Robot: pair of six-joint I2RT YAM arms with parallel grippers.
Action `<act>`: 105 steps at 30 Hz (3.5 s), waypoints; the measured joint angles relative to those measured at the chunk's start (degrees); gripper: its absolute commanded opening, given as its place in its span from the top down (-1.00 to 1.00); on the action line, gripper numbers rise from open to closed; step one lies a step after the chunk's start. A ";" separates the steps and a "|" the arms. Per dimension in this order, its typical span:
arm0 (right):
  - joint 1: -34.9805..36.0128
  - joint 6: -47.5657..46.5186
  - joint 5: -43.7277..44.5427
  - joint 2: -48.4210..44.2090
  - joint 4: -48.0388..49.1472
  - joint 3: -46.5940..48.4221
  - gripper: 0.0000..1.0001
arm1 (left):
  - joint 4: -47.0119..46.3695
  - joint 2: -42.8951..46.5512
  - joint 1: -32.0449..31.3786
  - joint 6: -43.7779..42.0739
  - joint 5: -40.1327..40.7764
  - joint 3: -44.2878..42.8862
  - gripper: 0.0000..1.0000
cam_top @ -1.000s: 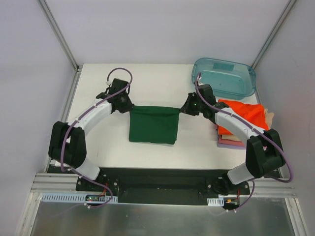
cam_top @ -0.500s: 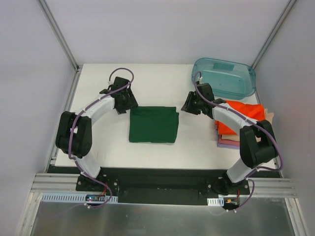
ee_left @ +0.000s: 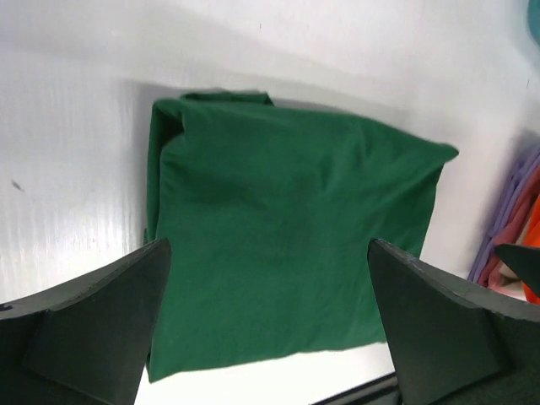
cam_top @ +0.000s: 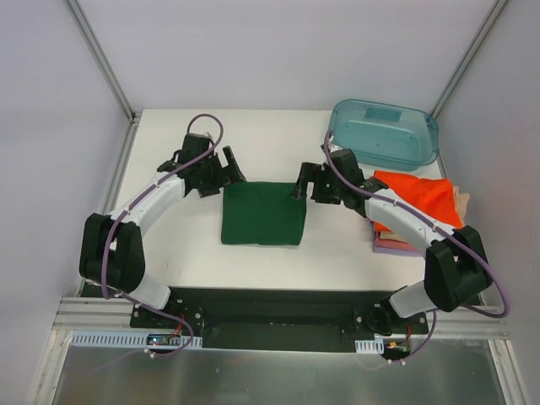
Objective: Fold and stack the t-shirts
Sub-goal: Fold the long partially folded tshirt into a neat square, then put the neatly folded tshirt into the corner of the board with the right arm
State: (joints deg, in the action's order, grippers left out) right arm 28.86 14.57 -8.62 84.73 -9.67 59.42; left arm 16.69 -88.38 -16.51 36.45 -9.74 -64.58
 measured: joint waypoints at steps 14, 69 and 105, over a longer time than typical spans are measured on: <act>3.82 9.11 6.05 7.32 1.27 -4.57 -0.92 | -0.92 24.13 -0.02 2.08 1.25 26.01 -0.98; 13.03 -28.46 57.00 1.81 -31.10 8.04 0.99 | 3.30 39.30 0.09 5.07 14.84 31.74 -0.98; -6.60 -28.52 43.15 -10.08 -51.06 33.90 1.00 | 3.80 42.88 0.09 5.11 16.35 32.61 -0.98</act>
State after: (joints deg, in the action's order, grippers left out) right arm 22.26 -13.96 34.52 74.65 -60.73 93.32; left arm 20.49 -45.50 -16.43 41.56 6.61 -31.97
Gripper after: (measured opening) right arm 0.071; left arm 0.990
